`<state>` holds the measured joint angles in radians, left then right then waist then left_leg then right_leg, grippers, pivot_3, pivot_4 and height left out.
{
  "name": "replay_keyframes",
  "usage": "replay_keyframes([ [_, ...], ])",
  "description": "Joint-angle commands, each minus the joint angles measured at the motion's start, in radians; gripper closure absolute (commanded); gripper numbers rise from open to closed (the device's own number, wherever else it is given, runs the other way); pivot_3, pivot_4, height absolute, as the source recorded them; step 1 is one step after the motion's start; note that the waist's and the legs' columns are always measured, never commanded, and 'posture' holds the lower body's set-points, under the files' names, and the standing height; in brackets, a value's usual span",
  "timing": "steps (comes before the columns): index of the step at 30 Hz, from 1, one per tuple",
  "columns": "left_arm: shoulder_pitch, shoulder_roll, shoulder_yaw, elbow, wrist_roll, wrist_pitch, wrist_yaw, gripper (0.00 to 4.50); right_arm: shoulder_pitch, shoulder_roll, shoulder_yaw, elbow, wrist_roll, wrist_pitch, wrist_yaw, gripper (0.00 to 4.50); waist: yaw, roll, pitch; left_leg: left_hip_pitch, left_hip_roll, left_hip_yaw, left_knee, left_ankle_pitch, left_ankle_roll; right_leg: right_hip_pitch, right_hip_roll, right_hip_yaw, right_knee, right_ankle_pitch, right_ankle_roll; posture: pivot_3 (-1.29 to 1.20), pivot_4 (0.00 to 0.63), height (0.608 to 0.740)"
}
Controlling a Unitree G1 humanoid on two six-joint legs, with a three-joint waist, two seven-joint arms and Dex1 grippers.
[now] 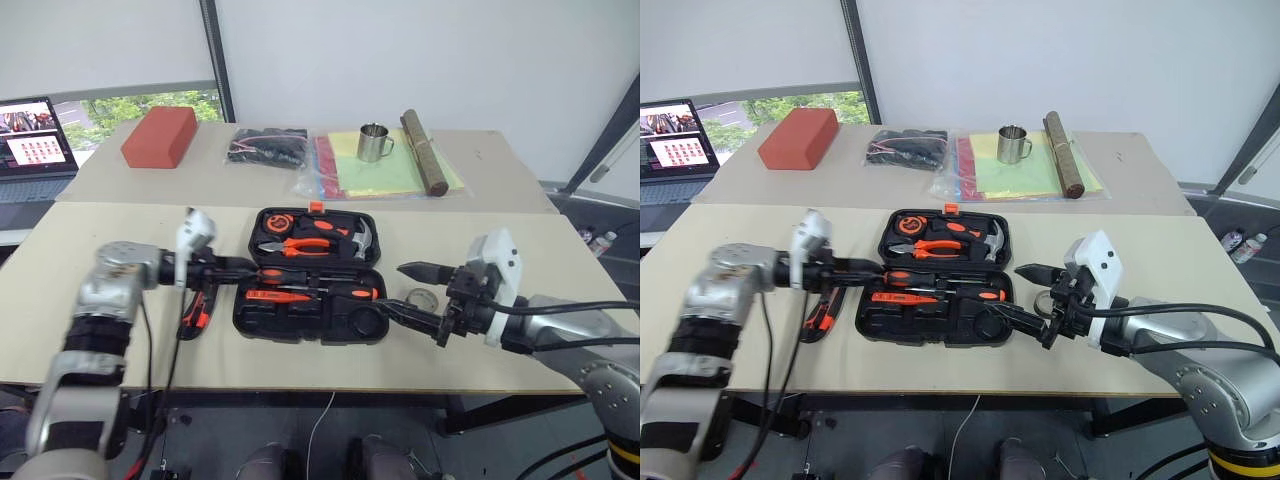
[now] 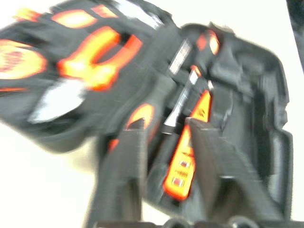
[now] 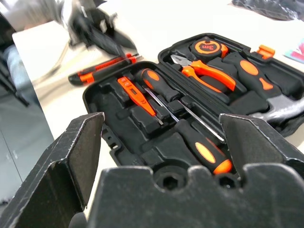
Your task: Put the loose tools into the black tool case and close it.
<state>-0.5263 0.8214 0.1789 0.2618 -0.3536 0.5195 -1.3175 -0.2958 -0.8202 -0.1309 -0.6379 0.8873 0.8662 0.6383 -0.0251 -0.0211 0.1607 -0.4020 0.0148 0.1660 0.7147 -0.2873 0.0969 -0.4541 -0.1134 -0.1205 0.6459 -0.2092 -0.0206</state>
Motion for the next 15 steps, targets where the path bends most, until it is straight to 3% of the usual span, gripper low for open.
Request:
replay_keyframes([
  [1,0.209,0.048,0.164,-0.174,-0.04,0.118,0.128,1.08,-0.036,-0.024,0.039,0.012,-0.04,-0.052,0.085,0.0,-0.002,0.0,0.0,0.001,0.0,0.0,-0.001,0.0,0.0,0.0,0.0,0.0,-0.001,0.0,0.0,0.0,0.15,0.736],
  [4,0.414,0.051,0.29,-0.277,-0.041,0.162,0.21,0.02,-0.056,-0.04,0.079,0.023,-0.069,-0.076,0.157,0.0,0.011,0.0,0.0,-0.001,0.0,0.0,-0.001,0.0,0.0,0.0,-0.001,0.0,-0.001,-0.001,0.001,0.0,0.15,0.736],
  [9,0.514,0.035,0.307,-0.433,-0.095,0.26,0.297,0.02,-0.086,-0.035,0.112,0.051,-0.103,-0.094,0.208,0.0,0.043,-0.001,0.001,-0.001,-0.001,-0.003,0.0,-0.005,-0.008,0.002,-0.007,-0.002,-0.004,-0.002,0.002,0.0,0.15,0.736],
  [15,0.345,-0.05,0.194,-0.443,-0.069,0.406,0.544,0.02,-0.107,-0.015,0.131,0.071,-0.138,-0.104,0.213,0.0,0.045,-0.001,0.001,0.0,-0.003,-0.003,0.0,-0.005,-0.009,0.005,-0.008,-0.003,-0.004,0.002,0.002,0.0,0.15,0.736],
])
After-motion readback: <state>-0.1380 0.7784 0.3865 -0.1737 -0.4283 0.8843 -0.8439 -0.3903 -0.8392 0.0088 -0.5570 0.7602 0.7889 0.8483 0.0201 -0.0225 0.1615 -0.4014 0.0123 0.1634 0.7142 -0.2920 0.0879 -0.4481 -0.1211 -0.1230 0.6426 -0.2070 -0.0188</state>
